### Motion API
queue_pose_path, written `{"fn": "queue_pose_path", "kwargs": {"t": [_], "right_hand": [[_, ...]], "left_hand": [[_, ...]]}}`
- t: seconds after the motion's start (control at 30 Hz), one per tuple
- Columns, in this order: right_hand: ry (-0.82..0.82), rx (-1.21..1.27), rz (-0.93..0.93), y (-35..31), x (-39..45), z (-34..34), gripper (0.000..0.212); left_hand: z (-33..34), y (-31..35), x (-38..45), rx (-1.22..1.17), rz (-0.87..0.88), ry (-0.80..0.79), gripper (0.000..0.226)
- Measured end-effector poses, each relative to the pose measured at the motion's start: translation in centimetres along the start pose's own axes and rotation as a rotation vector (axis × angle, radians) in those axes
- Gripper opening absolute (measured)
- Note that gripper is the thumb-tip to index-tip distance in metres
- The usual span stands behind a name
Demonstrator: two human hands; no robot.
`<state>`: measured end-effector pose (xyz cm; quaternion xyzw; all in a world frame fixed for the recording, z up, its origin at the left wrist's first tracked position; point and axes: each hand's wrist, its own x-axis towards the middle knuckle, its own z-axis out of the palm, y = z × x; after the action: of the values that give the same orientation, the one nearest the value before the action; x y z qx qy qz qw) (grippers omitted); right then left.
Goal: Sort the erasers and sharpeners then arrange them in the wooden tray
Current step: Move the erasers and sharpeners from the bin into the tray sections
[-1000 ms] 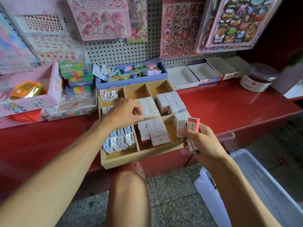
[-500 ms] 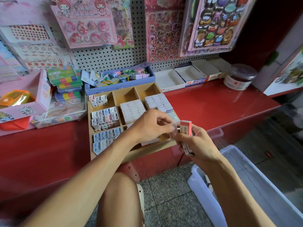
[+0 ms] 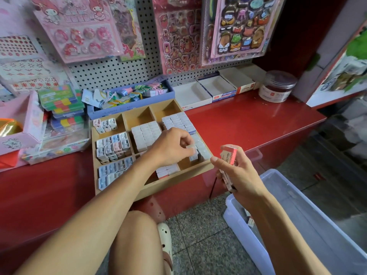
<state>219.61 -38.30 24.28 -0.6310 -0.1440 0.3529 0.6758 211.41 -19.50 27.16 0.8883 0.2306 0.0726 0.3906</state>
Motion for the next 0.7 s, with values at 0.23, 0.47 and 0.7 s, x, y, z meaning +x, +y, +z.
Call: {"fn": "queue_pose_path", "kwargs": {"t": [0.23,0.47,0.7], "right_hand": [[-0.024,0.042,0.013,0.6,-0.2,-0.9,0.034],[0.005,0.17,0.047,1.3,-0.1,-1.3,0.065],[0.009,0.078,0.059,1.1,-0.8,-1.3,0.023]], "left_hand": [[2.5,-0.4,0.5,0.183,0.029,0.032,0.014],[2.8,-0.3,1.0,0.145,0.025,-0.008,0.007],[2.9,-0.6,0.6,0.155,0.026,0.026,0.009]]}}
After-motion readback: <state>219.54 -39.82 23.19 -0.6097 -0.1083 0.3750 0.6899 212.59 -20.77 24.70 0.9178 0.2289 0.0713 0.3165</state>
